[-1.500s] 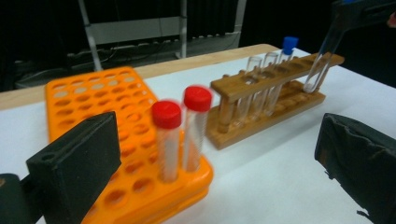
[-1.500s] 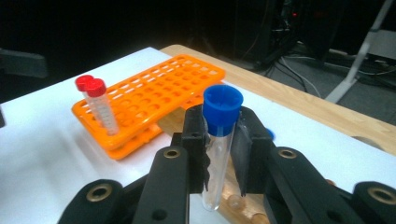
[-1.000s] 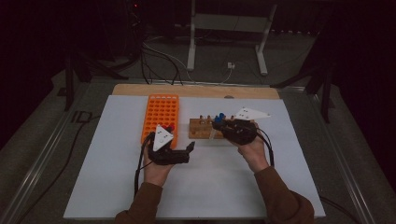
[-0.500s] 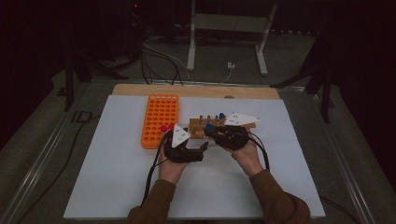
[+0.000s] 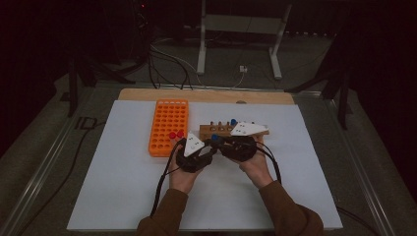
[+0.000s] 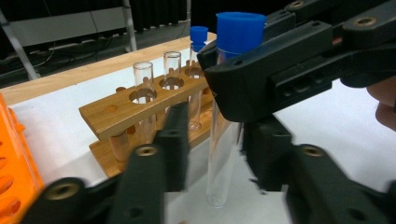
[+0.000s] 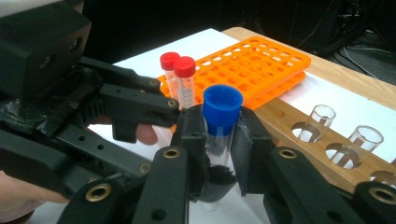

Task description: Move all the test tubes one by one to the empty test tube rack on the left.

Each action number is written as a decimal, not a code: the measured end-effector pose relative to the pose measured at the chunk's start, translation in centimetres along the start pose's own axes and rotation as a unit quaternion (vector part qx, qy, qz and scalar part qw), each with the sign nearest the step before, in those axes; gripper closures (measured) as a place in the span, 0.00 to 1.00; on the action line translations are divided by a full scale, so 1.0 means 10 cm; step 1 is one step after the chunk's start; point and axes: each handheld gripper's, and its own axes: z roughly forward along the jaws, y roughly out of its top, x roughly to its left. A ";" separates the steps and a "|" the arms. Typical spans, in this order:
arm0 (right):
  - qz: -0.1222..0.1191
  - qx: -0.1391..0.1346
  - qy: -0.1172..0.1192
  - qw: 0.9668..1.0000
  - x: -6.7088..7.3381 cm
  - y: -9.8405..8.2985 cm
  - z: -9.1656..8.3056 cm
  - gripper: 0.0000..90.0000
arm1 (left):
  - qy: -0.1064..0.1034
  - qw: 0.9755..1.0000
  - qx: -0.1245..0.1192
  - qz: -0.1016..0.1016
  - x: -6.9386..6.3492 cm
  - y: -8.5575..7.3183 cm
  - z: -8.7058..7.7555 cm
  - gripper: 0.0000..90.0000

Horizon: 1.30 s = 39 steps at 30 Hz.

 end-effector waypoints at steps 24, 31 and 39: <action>0.032 -0.022 -0.023 0.999 -0.15 -0.09 -0.21 0.16 | 0.007 1.000 0.005 0.001 0.08 -0.02 -0.13 0.86; 0.035 -0.021 -0.060 0.997 -0.19 -0.17 -0.33 0.00 | 0.008 1.000 -0.012 -0.010 0.13 -0.03 -0.29 0.86; 0.039 -0.033 -0.079 0.996 -0.23 -0.24 -0.49 0.00 | 0.013 1.000 -0.012 -0.013 0.23 -0.06 -0.40 0.86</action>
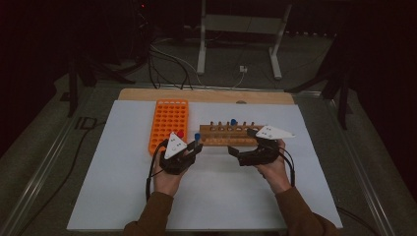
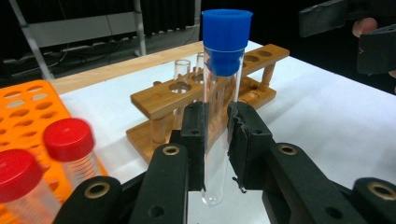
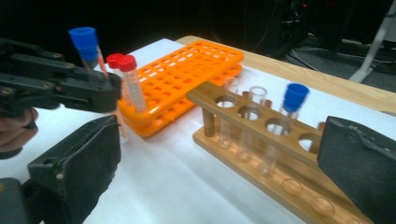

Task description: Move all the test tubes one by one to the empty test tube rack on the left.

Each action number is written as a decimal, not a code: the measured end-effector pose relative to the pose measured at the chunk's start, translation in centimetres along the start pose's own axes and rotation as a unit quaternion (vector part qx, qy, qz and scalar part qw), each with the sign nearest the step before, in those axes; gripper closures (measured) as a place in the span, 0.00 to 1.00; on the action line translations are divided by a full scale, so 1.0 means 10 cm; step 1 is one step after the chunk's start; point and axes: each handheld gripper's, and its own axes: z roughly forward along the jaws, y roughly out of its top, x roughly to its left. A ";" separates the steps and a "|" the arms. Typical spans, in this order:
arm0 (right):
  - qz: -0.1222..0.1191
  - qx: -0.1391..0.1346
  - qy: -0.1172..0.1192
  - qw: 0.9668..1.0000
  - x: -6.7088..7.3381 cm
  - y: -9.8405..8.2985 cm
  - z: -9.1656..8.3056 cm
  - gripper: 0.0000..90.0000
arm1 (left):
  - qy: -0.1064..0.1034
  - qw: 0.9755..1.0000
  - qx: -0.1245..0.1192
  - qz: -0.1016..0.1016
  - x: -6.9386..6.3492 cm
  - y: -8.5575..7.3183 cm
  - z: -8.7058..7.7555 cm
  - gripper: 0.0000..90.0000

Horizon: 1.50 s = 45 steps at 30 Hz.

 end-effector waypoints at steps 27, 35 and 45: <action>0.025 -0.022 -0.007 0.999 -0.08 -0.05 -0.14 0.00 | 0.072 0.997 -0.020 -0.015 0.49 -0.08 -0.36 0.85; 0.030 -0.023 -0.005 0.999 -0.09 -0.05 -0.15 0.00 | 0.099 0.995 -0.020 -0.017 0.58 -0.15 -0.36 0.85; 0.029 -0.022 -0.003 0.999 -0.09 -0.06 -0.15 0.00 | 0.130 0.991 -0.015 -0.014 0.64 -0.21 -0.29 0.85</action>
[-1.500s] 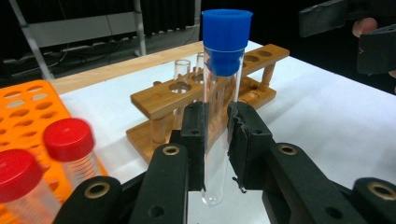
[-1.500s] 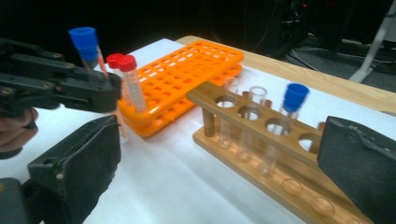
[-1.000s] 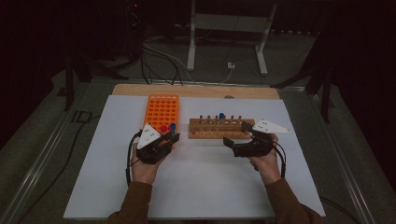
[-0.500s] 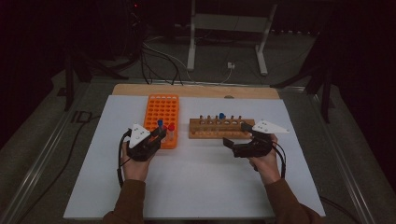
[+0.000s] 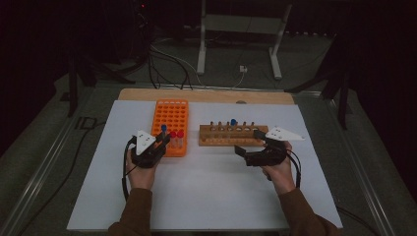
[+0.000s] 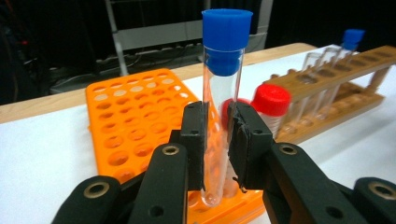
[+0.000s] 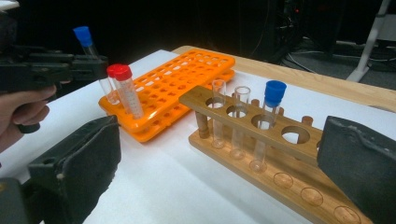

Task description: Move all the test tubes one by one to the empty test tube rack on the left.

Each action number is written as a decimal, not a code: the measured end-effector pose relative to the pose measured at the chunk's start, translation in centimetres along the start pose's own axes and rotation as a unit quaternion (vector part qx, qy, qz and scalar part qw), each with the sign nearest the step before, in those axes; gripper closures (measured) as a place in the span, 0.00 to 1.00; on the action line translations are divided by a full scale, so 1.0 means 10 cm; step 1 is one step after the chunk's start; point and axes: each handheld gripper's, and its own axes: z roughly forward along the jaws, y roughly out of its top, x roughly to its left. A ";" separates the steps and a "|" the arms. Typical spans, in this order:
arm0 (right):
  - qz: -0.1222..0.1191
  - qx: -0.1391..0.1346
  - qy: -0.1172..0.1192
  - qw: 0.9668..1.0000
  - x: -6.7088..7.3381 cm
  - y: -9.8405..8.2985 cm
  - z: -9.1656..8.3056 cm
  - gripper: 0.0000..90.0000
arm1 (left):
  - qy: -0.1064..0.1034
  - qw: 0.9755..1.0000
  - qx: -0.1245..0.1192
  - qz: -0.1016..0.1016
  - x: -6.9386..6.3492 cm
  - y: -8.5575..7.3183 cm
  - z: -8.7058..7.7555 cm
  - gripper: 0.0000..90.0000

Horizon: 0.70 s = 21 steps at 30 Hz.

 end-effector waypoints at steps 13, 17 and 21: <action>0.002 -0.001 0.003 1.000 0.00 0.00 -0.01 0.00 | 0.006 1.000 0.026 -0.013 0.06 -0.14 0.15 0.85; 0.000 0.001 0.004 1.000 0.01 -0.01 0.00 0.00 | 0.008 0.999 0.054 -0.004 0.04 -0.18 0.21 0.85; 0.001 0.005 0.005 1.000 0.00 -0.02 0.02 0.00 | 0.006 0.998 0.070 -0.002 0.04 -0.21 0.23 0.86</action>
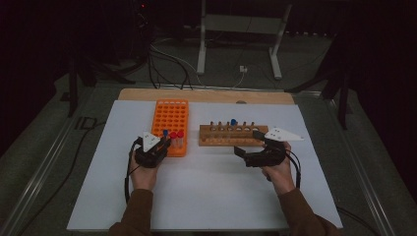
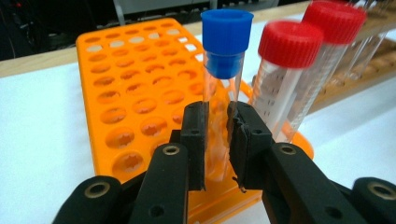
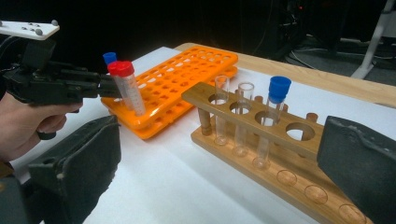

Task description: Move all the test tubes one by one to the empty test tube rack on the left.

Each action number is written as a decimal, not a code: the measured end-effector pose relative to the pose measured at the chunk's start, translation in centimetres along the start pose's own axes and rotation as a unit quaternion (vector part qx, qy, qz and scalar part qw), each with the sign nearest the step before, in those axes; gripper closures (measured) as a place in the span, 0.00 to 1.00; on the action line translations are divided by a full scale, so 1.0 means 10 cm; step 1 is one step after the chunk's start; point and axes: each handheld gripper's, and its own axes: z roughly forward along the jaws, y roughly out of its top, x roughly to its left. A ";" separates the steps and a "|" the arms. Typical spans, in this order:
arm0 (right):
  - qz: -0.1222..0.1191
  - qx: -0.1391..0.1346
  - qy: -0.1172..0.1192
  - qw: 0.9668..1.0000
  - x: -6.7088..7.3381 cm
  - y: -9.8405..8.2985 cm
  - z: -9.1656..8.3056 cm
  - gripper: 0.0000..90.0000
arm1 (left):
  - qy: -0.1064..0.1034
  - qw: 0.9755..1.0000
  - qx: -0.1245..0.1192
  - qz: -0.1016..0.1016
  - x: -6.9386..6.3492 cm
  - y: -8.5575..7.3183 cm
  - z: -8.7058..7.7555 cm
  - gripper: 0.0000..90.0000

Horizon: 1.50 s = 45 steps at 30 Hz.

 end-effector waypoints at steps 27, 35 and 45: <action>0.002 0.007 0.000 1.000 -0.03 -0.03 0.02 0.00 | -0.010 1.000 0.000 -0.023 0.07 -0.03 -0.17 0.50; 0.002 0.007 -0.002 1.000 -0.03 -0.03 0.03 0.00 | -0.020 0.998 -0.030 -0.057 0.06 0.04 -0.34 0.14; -0.006 0.017 -0.017 1.000 -0.07 0.02 0.08 0.00 | -0.039 0.997 -0.047 -0.054 0.04 0.04 -0.52 0.00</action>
